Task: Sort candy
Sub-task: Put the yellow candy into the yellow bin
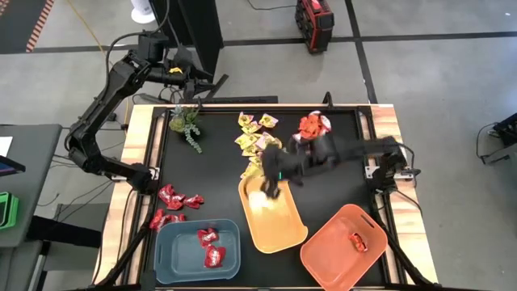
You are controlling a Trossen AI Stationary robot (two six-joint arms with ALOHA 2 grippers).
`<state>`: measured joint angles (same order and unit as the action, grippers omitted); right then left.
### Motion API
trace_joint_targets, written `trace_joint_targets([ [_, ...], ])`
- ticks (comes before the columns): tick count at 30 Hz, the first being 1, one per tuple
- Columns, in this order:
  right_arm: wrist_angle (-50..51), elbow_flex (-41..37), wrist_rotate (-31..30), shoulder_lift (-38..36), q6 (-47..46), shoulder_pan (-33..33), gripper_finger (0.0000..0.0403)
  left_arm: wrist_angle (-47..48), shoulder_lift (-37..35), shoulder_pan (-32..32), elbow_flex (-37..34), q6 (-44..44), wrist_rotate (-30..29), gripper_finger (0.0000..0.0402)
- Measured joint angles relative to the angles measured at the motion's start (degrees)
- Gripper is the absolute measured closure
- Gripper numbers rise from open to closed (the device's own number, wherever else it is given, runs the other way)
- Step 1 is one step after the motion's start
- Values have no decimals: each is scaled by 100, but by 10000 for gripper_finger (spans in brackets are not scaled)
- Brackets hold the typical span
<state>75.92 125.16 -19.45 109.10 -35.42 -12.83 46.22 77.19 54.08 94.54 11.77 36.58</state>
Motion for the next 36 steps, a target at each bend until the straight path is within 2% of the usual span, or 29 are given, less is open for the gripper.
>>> trace_joint_targets([
  [5, -171, -203, 48, 392, -261, -605, 392, -6, 0, -2, 0, 0, -78, 181],
  [8, -289, -201, 201, 697, -575, -712, 353, 4, 0, -11, 0, -26, -100, 181],
  [11, -283, -201, 378, 1022, -761, -688, 289, 26, 0, -13, 0, -32, -109, 181],
  [17, 182, -203, 573, 1322, -624, -565, 125, 152, 2, -13, 0, -40, -115, 181],
  [21, 156, -201, 510, 1232, -342, -481, 59, 329, 2, -14, 0, 73, -174, 181],
  [24, -54, -201, 310, 1032, 98, -415, 44, 460, 4, -15, -1, 110, -348, 181],
  [26, -207, -194, -71, 883, 486, -356, 44, 550, 4, -38, -2, 112, -491, 181],
  [31, -606, -194, -1710, 510, 1559, 4, 65, 611, 7, -87, -4, 114, -758, 181],
  [33, -908, -194, -2134, 355, 1897, 271, 79, 614, 7, -87, -4, 123, -770, 181],
  [35, -1157, -191, -2151, 226, 1939, 669, 94, 612, 7, -87, -4, 138, -806, 181],
  [36, -1242, -189, -1947, 182, 1937, 909, 100, 612, 7, -87, -4, 138, -817, 181],
])
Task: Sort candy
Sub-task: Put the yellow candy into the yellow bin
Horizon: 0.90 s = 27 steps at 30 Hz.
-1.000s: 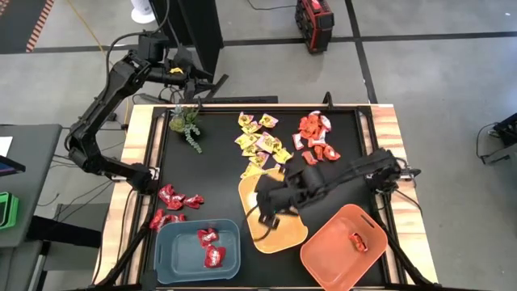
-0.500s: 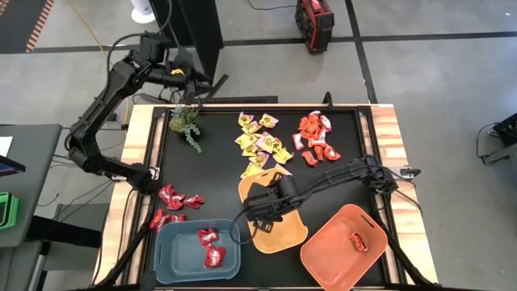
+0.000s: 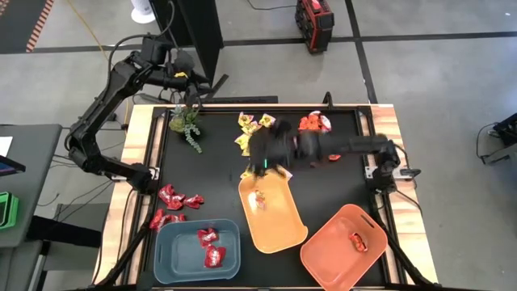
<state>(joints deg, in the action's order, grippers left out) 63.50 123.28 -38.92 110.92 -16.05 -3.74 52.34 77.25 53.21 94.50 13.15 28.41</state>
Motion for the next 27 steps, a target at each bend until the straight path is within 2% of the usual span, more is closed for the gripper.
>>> trace_joint_targets([
  [4, -1, -4, 1531, 5, -145, 1156, 111, -2, 0, 0, 0, 4, -2, 181],
  [11, 144, -1, 3337, 625, -232, 2624, 92, 11, 0, 11, 0, 56, -11, 181],
  [16, 962, -4, 3703, 1246, -164, 2949, 74, 44, 0, 30, 0, 148, -32, 181],
  [27, 941, -5, 3956, 2184, -166, 2818, 81, 2, 0, 61, 0, 211, -40, 181],
])
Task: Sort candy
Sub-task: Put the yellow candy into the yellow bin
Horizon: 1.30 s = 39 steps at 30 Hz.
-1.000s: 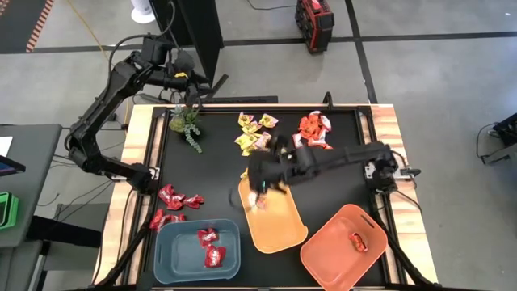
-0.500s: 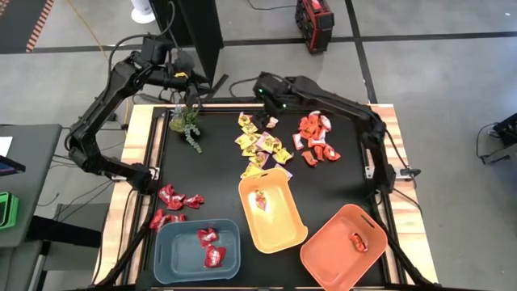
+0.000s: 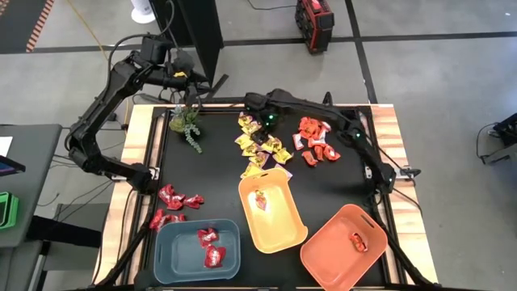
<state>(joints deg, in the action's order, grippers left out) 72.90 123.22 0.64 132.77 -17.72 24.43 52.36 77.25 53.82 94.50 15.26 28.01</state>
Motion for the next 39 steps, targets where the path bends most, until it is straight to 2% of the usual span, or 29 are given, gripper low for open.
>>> trace_joint_targets([
  [12, -153, 4, -50, 565, -387, -123, 81, 2, 0, 0, 0, 6, 0, 181],
  [16, -241, 2, -85, 643, -432, -142, 95, 4, 0, 0, 0, -5, 0, 181],
  [19, -352, 2, -85, 635, -432, -150, 127, 4, 0, 0, 0, -4, 0, 181],
  [22, -319, 2, -86, 596, -432, -156, 177, 4, 0, 0, 0, -4, 0, 181],
  [31, 57, 478, -93, 527, -229, -243, 375, 4, 0, 2, 0, -4, 0, 181],
  [33, 239, 775, -93, 523, -86, -289, 393, 4, 0, 2, 0, -4, 0, 181],
  [35, 490, 1127, -94, 523, 31, -337, 392, 6, 0, 2, 0, -4, 0, 181],
  [39, 510, 1037, -89, 70, 281, -423, 394, 9, 0, 2, 0, -4, 0, 181],
])
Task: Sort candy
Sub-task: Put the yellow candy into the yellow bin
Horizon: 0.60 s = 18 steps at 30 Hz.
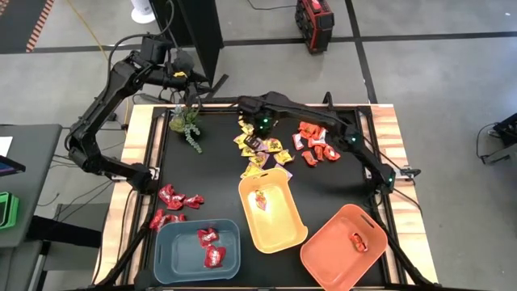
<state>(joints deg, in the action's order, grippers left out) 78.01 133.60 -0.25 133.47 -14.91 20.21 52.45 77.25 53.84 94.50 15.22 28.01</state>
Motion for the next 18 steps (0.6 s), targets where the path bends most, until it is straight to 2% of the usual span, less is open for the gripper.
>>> trace_joint_targets([
  [4, 46, 1, 150, -639, 739, -127, 400, -1, 0, 0, 0, 0, 0, 181],
  [8, -260, 7, 1166, -1292, 1548, -331, 400, 2, 0, 0, 0, 0, 0, 181],
  [10, -384, 7, 1804, -1524, 1725, -443, 401, 11, 0, 0, 0, 0, 0, 181],
  [12, -539, 7, 2193, -1723, 1781, -557, 401, 41, 0, 0, 0, 0, 2, 181],
  [18, -774, 7, 2188, -1901, 1658, -969, 401, 77, 0, 0, 0, 0, 1, 181],
])
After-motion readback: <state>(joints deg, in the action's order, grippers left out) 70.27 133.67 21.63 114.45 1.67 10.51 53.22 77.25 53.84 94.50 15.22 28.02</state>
